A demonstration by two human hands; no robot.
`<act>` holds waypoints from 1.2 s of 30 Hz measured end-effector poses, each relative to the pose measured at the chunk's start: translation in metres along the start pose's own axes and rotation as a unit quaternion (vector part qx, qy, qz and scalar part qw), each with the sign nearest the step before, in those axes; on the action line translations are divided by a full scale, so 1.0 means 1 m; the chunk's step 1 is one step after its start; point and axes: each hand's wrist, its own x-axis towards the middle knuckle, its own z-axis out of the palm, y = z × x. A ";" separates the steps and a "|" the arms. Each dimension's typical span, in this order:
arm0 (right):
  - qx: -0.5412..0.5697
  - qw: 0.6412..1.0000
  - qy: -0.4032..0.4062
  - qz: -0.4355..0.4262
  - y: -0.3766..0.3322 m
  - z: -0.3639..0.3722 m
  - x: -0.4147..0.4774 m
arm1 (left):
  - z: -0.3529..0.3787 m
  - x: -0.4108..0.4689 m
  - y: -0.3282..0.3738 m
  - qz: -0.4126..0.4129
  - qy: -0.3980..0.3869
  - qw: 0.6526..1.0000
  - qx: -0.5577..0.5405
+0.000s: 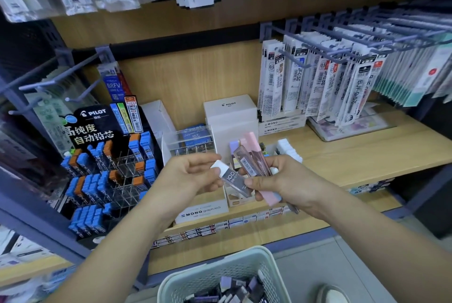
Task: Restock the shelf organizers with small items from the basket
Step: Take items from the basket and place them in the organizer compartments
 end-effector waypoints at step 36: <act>-0.008 0.987 0.131 0.097 0.045 -0.122 -0.020 | 0.159 0.107 -0.038 0.250 -0.031 0.837 0.486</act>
